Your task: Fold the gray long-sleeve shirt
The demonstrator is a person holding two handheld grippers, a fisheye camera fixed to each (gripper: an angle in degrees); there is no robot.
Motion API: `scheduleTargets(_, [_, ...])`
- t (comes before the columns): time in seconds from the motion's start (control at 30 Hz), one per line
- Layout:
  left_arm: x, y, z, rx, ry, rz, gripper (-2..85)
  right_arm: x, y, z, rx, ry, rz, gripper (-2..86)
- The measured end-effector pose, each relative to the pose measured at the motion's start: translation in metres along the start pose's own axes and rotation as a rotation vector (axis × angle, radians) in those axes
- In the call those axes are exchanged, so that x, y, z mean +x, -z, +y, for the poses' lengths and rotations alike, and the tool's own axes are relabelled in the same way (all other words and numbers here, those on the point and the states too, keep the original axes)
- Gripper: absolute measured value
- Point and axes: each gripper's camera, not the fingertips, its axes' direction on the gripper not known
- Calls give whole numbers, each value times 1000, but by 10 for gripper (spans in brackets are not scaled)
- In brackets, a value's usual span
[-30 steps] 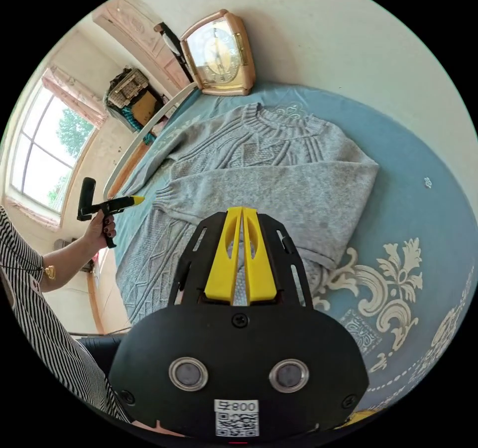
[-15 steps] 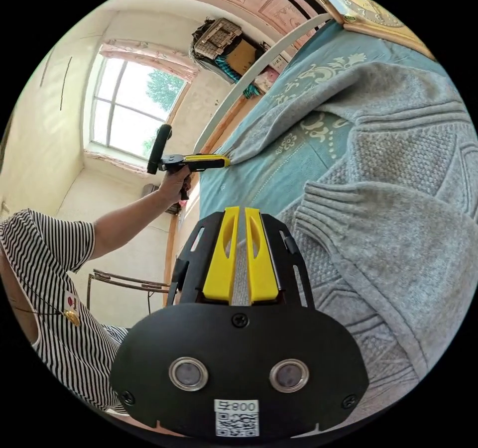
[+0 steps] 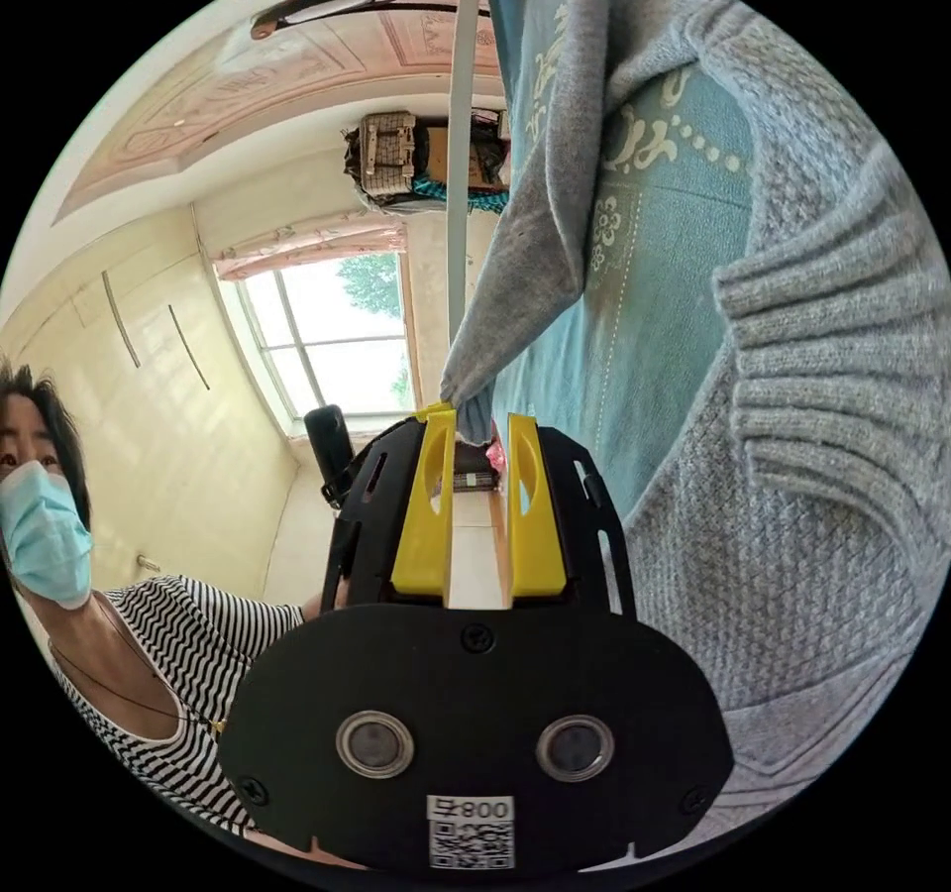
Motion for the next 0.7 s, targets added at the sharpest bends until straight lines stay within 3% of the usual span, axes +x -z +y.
scheduleTargets(0.13, [-10, 3, 15, 5, 25, 61, 18, 12, 5, -3, 31, -58, -151, 77])
scheduleTargets(0.3, [-16, 4, 30, -10, 0, 103, 27, 14, 15, -4, 30, -53, -193, 34])
scheduleTargets(0.43, [-38, 18, 57, 107, 81, 191, 45, -11, 52, 7, 52, 24, -172, 20])
scheduleTargets(0.5, [-52, 10, 67, 119, 147, 286, 57, -22, 72, 12, 75, 52, -190, 17])
scheduleTargets(0.7, [-75, -51, 84, 226, 323, 886, 71, -47, 109, 16, 50, 104, -106, 14])
